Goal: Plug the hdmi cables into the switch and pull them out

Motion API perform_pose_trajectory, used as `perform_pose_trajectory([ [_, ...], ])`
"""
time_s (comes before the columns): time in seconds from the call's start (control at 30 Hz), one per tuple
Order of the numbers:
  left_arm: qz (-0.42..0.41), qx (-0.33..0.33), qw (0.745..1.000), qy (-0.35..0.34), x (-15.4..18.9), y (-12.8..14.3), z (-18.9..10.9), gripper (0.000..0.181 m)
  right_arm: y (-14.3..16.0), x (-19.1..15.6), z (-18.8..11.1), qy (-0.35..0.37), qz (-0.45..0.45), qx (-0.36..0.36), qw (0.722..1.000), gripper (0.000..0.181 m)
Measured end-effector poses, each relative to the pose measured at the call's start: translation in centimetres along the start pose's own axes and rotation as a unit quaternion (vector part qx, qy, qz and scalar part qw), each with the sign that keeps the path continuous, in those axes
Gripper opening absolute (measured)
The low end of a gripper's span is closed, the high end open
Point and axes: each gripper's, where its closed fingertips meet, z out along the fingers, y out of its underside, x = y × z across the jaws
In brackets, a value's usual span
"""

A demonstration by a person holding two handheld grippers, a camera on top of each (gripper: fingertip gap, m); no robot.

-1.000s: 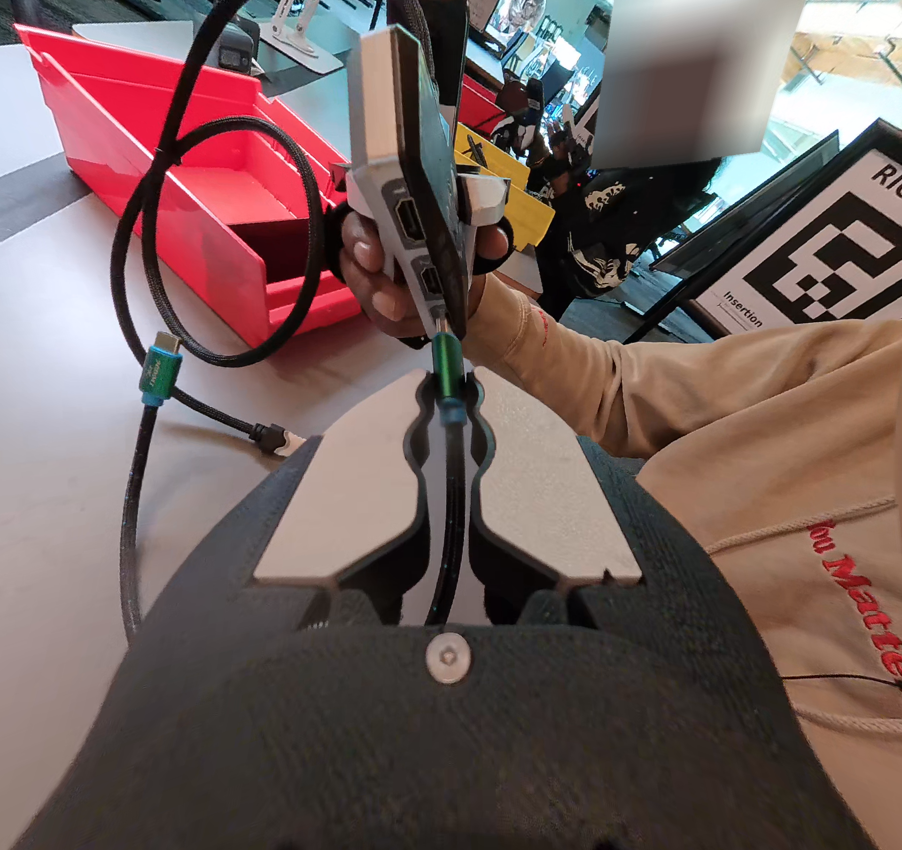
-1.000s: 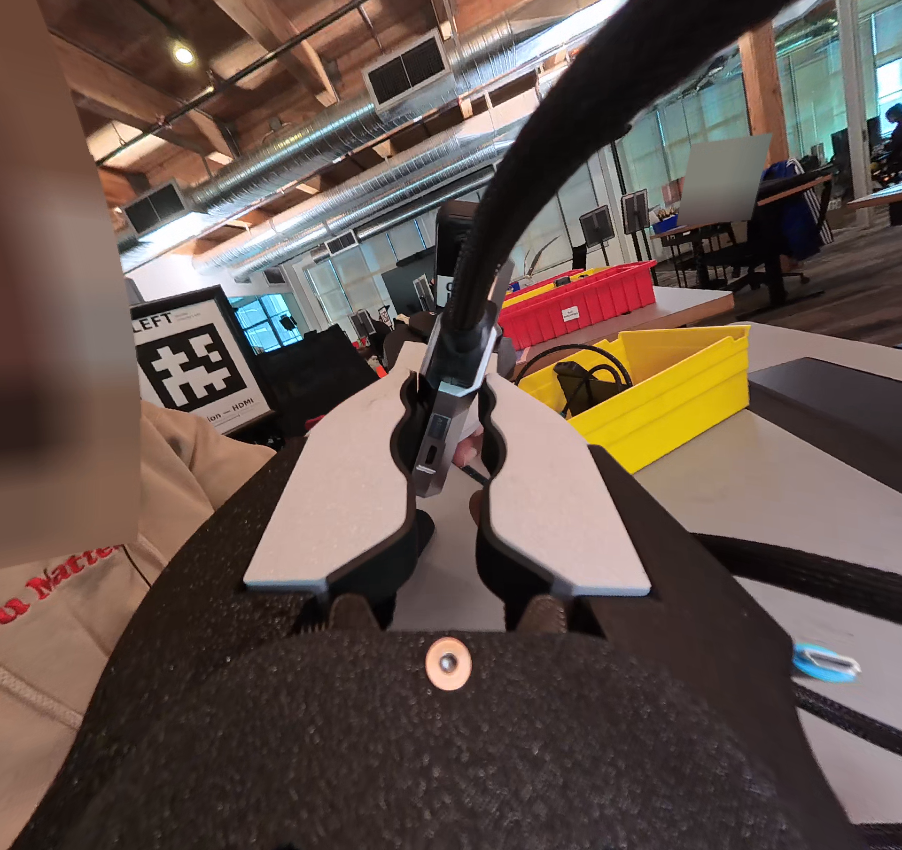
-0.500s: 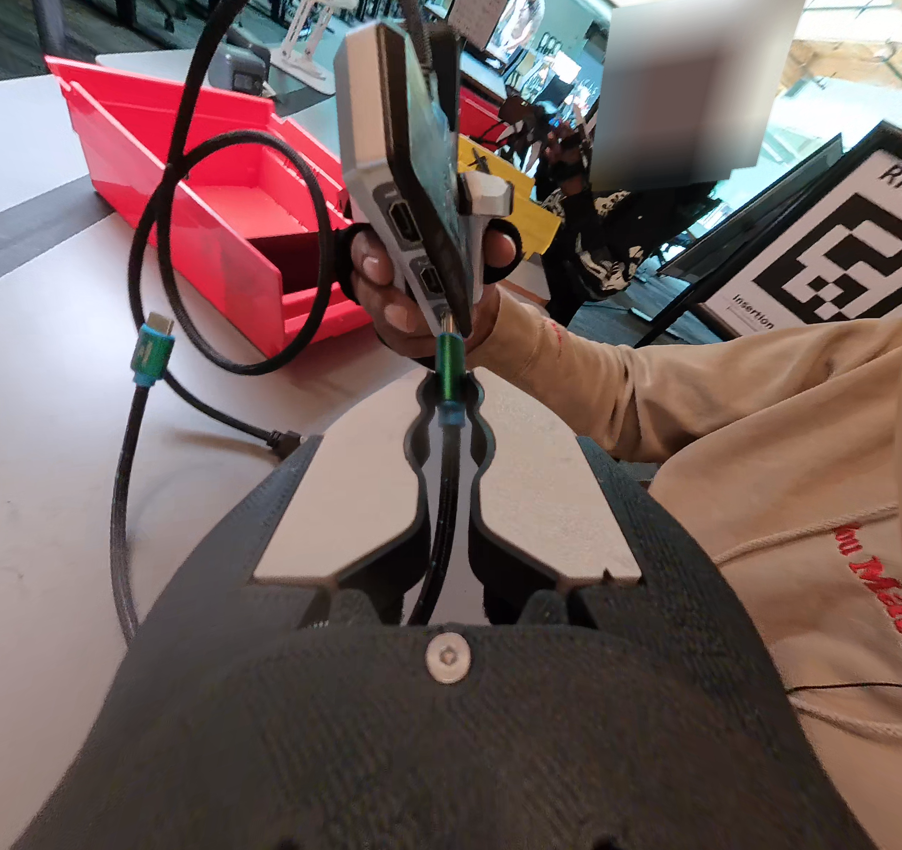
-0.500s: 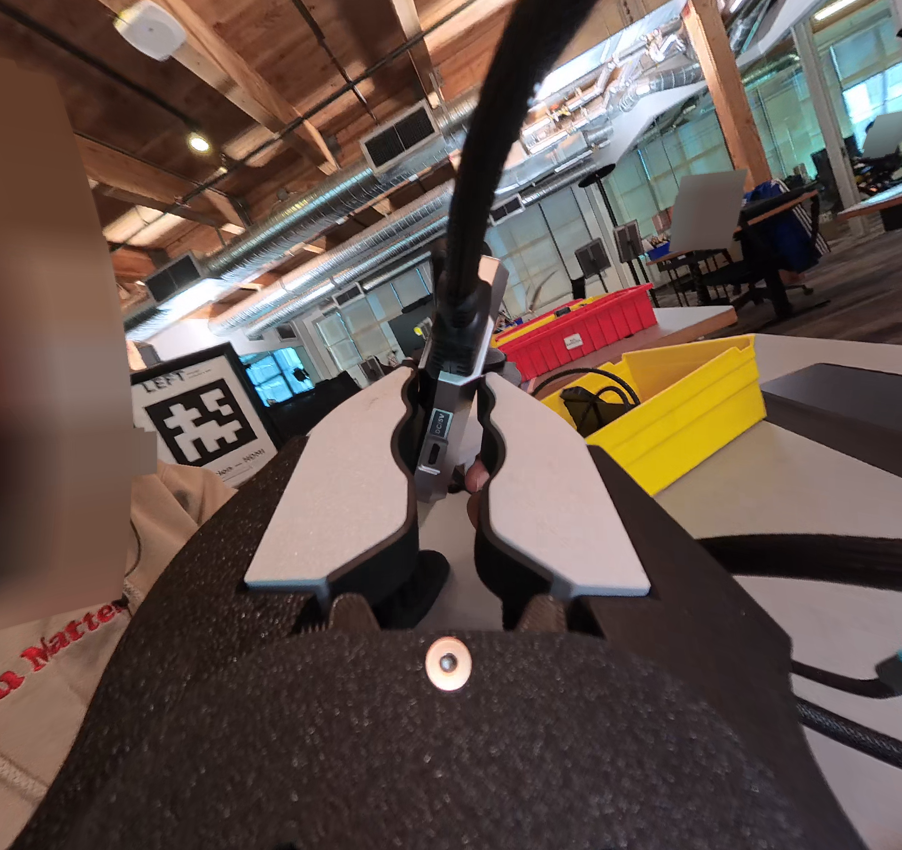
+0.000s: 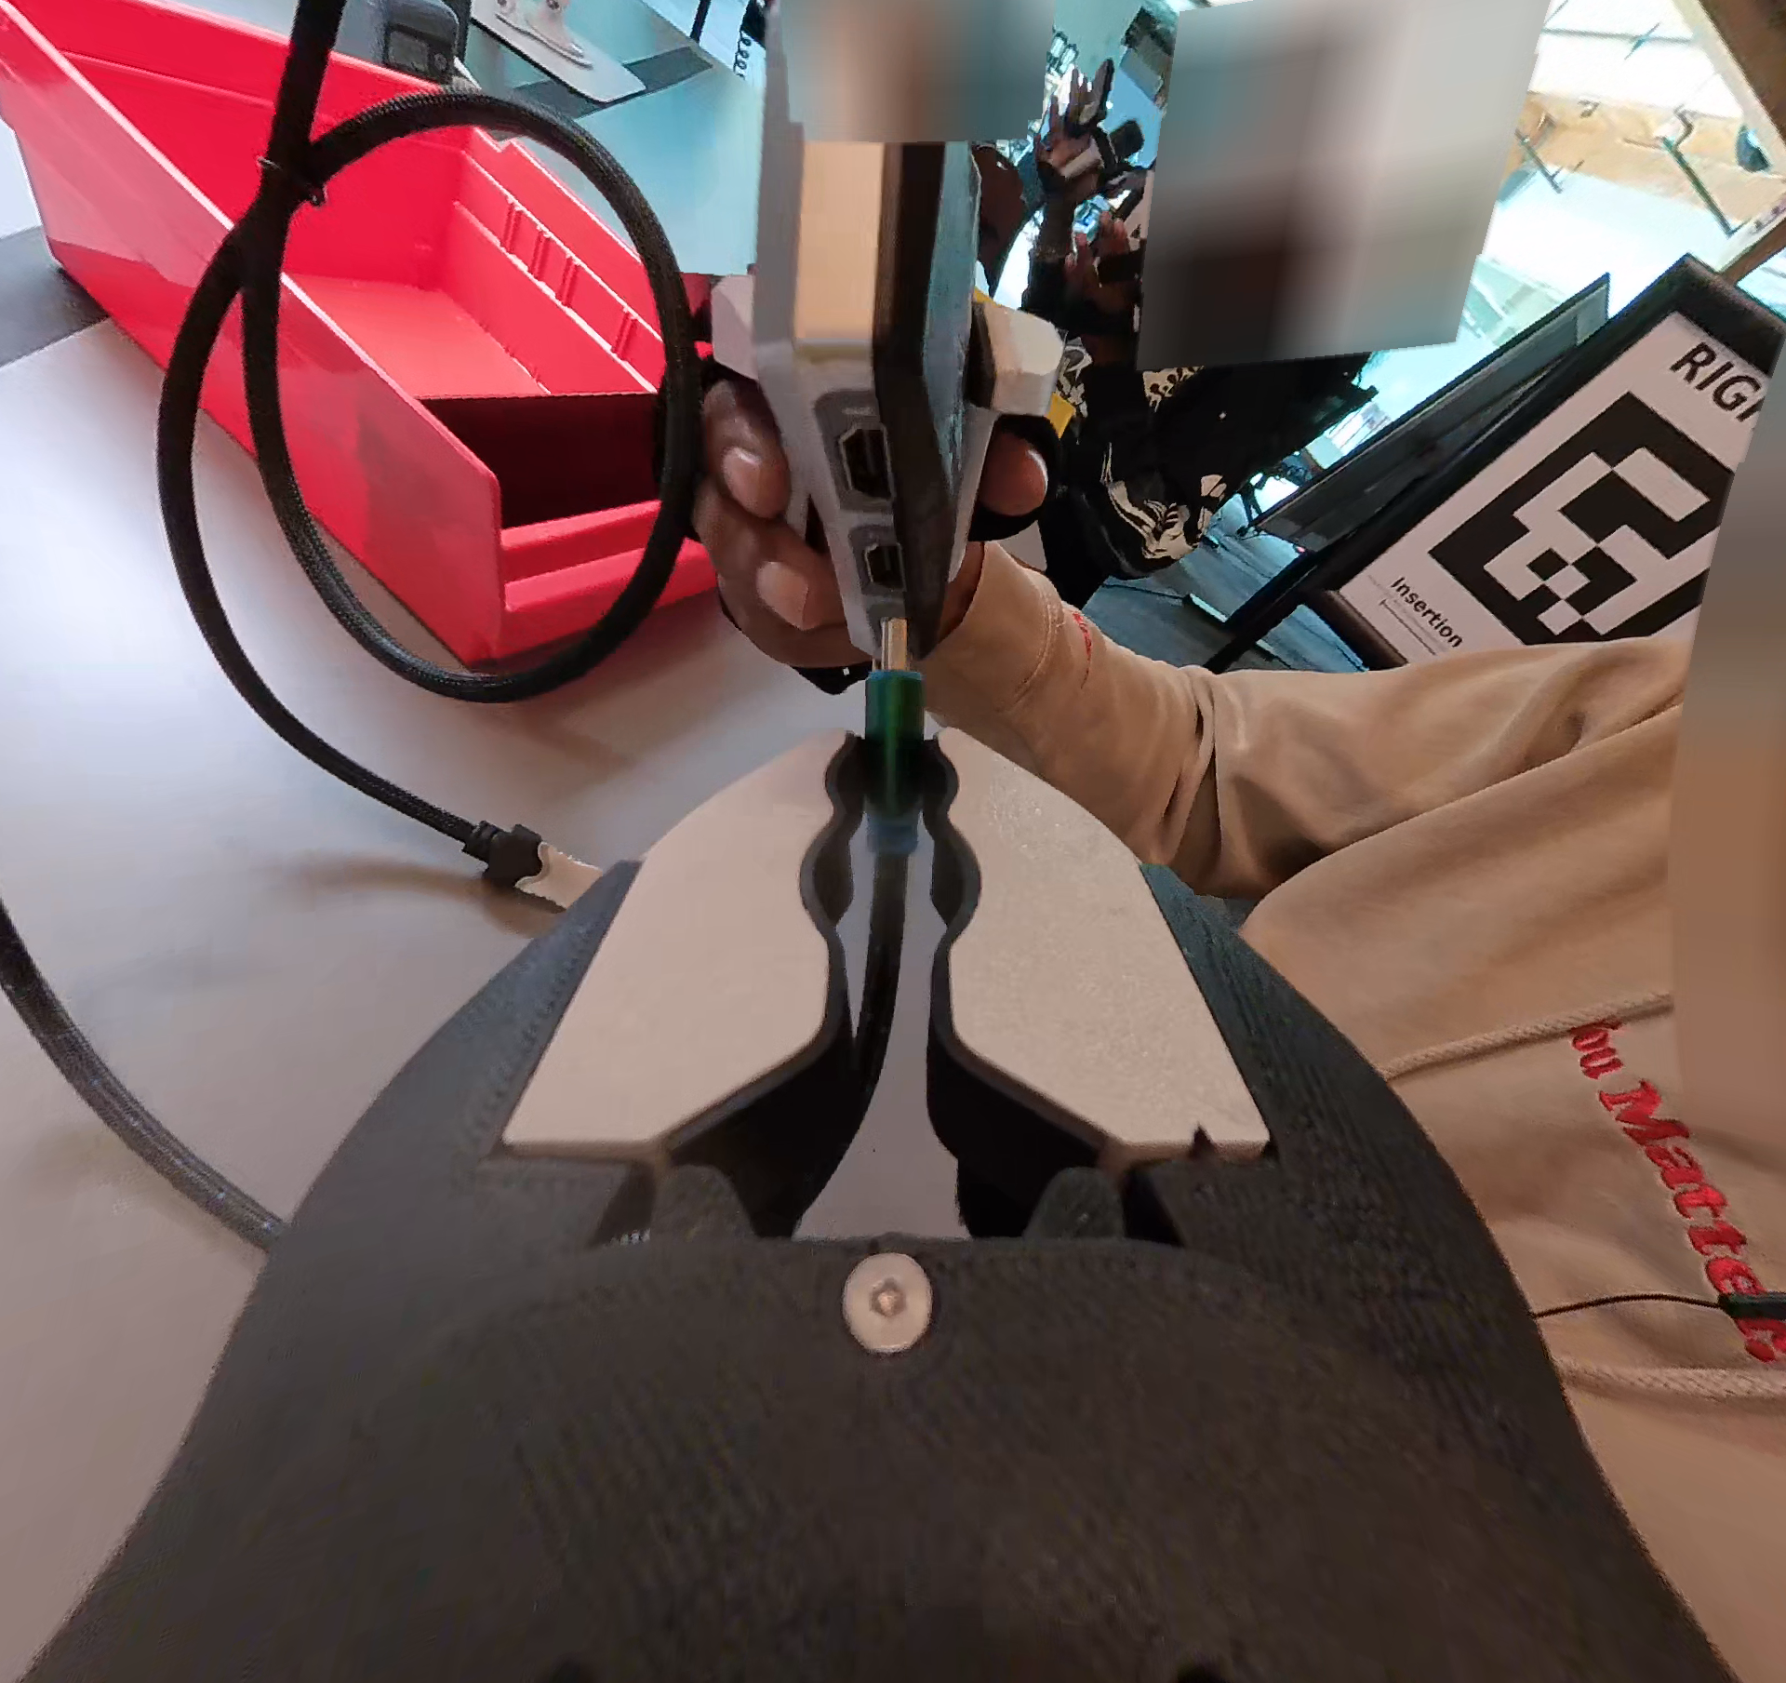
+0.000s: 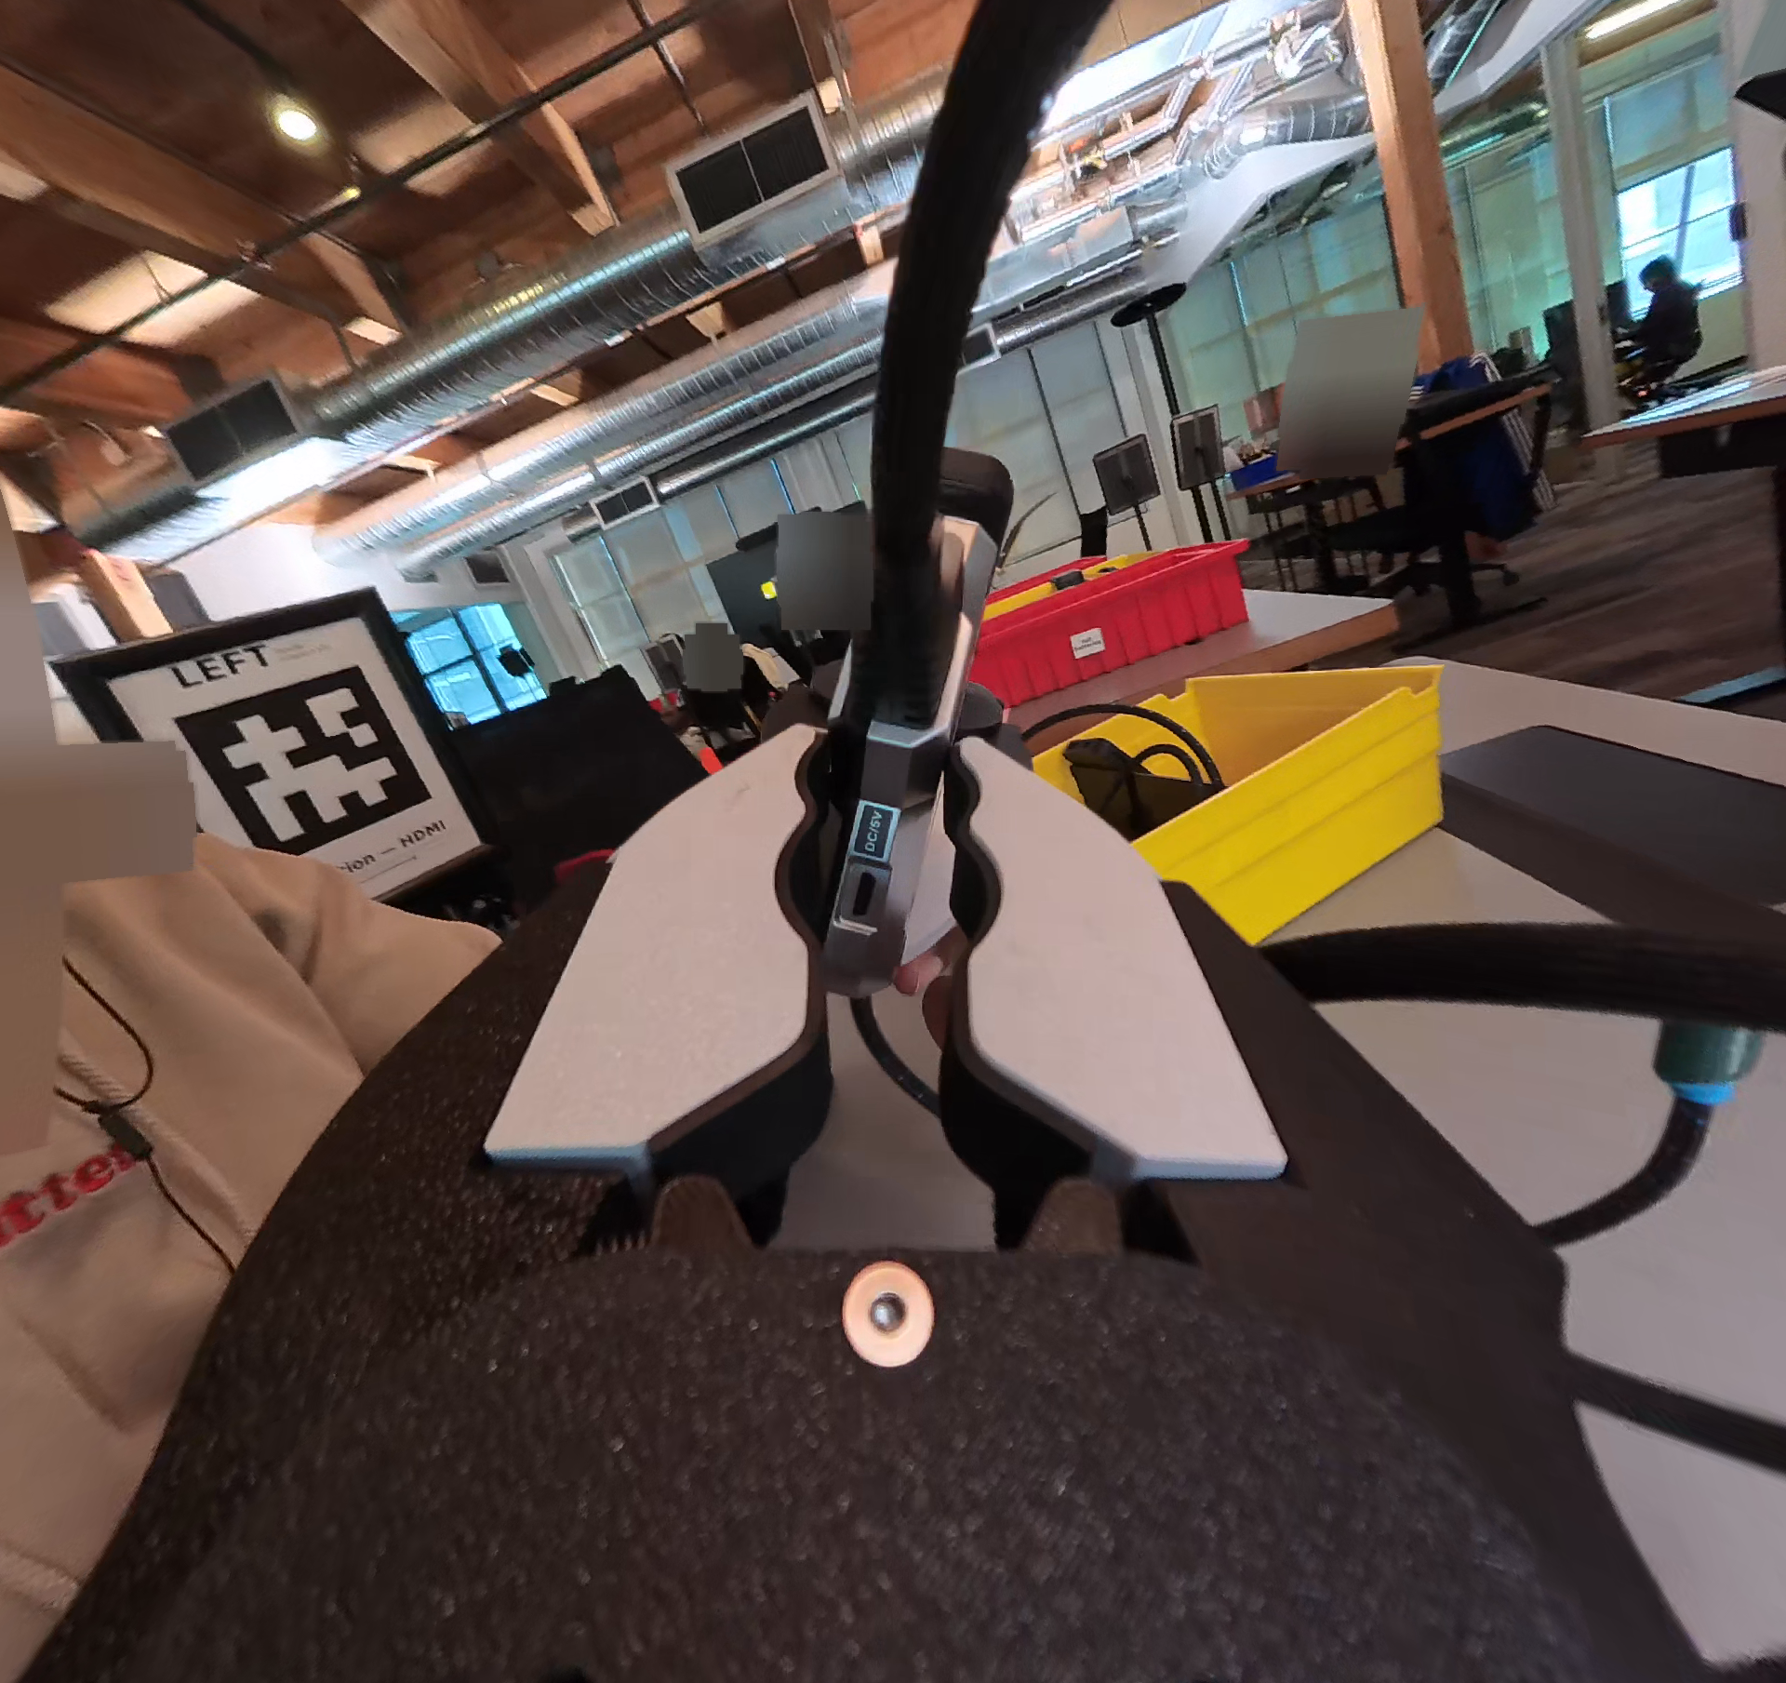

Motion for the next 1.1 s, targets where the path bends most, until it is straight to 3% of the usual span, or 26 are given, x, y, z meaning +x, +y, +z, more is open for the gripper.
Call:
perform_pose_trajectory([
  [0.37, -0.033, 0.061, 0.997, 0.044, 0.8, -1.7, -1.0, 0.012, -0.3, 0.1, -0.6, -0.003, 0.037, -0.011, 0.999, 0.022],
  [0.53, -0.054, 0.065, 0.996, 0.028, -0.1, -1.7, -1.3, 0.012, 0.3, 0.5, -0.9, 0.002, 0.053, -0.036, 0.998, 0.021],
  [0.93, -0.043, 0.027, 0.999, -0.014, -0.6, -0.7, -1.6, 0.011, 1.7, 1.1, -0.9, 0.007, 0.062, -0.063, 0.996, 0.021],
  [1.1, 0.000, -0.054, 0.998, -0.024, 0.0, 1.5, -1.0, 0.011, 3.0, 0.1, -1.1, -0.024, 0.046, -0.110, 0.993, 0.022],
])
